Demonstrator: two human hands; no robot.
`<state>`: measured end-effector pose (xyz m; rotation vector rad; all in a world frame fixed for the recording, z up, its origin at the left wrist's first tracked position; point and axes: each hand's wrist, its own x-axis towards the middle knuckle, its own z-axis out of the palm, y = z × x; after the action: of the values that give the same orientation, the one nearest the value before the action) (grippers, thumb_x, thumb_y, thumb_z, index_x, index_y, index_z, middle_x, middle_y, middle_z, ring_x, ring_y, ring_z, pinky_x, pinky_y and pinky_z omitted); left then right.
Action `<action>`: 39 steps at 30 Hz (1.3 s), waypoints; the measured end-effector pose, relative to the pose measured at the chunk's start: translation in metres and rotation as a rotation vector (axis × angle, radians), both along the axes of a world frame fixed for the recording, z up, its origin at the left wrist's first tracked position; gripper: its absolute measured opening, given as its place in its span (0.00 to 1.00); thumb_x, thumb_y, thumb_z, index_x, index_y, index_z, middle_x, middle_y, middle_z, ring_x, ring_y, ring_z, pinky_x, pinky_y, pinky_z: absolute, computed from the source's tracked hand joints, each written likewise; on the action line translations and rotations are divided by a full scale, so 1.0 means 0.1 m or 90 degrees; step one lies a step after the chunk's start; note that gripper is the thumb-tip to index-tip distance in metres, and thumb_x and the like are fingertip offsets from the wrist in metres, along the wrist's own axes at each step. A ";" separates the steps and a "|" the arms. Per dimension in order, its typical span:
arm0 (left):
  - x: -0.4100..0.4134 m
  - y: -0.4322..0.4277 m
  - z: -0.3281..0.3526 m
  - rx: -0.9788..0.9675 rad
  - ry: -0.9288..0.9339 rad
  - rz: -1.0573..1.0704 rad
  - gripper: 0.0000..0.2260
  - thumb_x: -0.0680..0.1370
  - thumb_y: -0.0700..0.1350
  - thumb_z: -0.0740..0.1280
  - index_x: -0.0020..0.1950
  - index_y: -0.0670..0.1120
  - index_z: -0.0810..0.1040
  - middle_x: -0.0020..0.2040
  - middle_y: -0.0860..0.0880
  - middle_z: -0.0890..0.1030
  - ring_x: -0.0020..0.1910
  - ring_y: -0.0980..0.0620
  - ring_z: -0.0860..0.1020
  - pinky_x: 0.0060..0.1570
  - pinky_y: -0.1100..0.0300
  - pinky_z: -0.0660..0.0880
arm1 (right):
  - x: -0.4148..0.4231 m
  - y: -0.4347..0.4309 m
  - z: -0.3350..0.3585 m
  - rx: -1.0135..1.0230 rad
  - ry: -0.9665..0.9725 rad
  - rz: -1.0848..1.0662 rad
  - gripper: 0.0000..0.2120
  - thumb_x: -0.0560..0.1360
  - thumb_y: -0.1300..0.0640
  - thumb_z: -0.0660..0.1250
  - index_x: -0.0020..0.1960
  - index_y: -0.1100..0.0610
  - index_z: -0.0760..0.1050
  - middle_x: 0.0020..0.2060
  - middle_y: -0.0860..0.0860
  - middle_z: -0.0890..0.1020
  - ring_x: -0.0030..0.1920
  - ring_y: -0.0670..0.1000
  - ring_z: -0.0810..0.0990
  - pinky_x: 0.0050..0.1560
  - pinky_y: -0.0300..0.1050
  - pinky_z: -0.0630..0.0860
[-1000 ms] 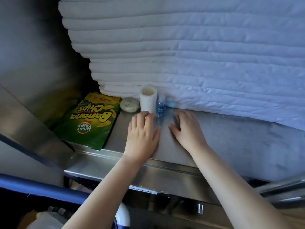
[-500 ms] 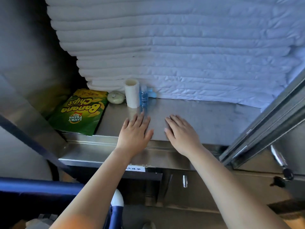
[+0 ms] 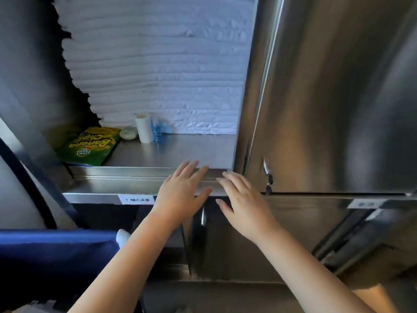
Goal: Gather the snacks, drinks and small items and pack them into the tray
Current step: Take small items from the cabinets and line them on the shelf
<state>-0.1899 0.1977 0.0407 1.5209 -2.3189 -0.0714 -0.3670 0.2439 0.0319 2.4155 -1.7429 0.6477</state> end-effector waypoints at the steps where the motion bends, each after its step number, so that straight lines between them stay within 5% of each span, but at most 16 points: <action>1: -0.20 0.13 0.13 -0.037 0.004 -0.032 0.26 0.77 0.62 0.54 0.74 0.58 0.60 0.75 0.54 0.61 0.75 0.53 0.55 0.70 0.50 0.61 | -0.16 0.19 0.09 -0.023 -0.013 -0.020 0.22 0.76 0.49 0.65 0.67 0.57 0.72 0.66 0.52 0.73 0.68 0.52 0.69 0.69 0.44 0.62; 10: -2.38 1.15 0.85 -0.187 0.069 -0.417 0.23 0.76 0.55 0.65 0.68 0.48 0.72 0.68 0.46 0.72 0.69 0.45 0.68 0.63 0.47 0.70 | -2.05 2.03 0.75 -0.183 -0.028 -0.379 0.27 0.75 0.38 0.58 0.67 0.54 0.69 0.65 0.49 0.72 0.66 0.49 0.68 0.67 0.40 0.62; 16: -3.95 2.03 1.04 -0.196 0.091 -0.652 0.24 0.77 0.60 0.61 0.70 0.50 0.71 0.67 0.48 0.72 0.69 0.48 0.68 0.63 0.51 0.68 | -3.10 3.47 0.90 -0.223 -0.043 -0.681 0.29 0.74 0.37 0.59 0.69 0.52 0.67 0.67 0.49 0.70 0.67 0.52 0.67 0.67 0.49 0.66; 23: -5.68 2.96 1.10 -0.211 0.083 -0.863 0.29 0.76 0.65 0.53 0.75 0.55 0.59 0.74 0.51 0.63 0.73 0.51 0.60 0.69 0.54 0.59 | -4.10 4.63 0.97 -0.230 -0.054 -0.932 0.31 0.73 0.38 0.61 0.71 0.51 0.65 0.69 0.48 0.67 0.70 0.49 0.63 0.68 0.44 0.60; 28: -6.89 3.53 1.28 -0.203 0.116 -0.980 0.32 0.76 0.66 0.49 0.77 0.55 0.50 0.77 0.51 0.55 0.75 0.51 0.52 0.71 0.53 0.52 | -4.92 5.05 1.18 -0.203 -0.027 -1.043 0.32 0.73 0.36 0.59 0.72 0.50 0.62 0.71 0.47 0.64 0.71 0.47 0.60 0.69 0.43 0.58; 39: -8.78 4.82 1.42 -0.201 0.167 -1.130 0.31 0.76 0.65 0.50 0.77 0.54 0.53 0.77 0.51 0.56 0.75 0.51 0.53 0.71 0.53 0.51 | -6.27 6.11 1.37 -0.201 0.053 -1.175 0.34 0.72 0.33 0.55 0.72 0.50 0.62 0.71 0.47 0.65 0.70 0.46 0.60 0.69 0.43 0.58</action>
<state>-1.0682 0.6798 0.1826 -0.8941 -2.4412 -0.2846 -0.9944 0.8545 0.1690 0.0449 -2.4551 0.3611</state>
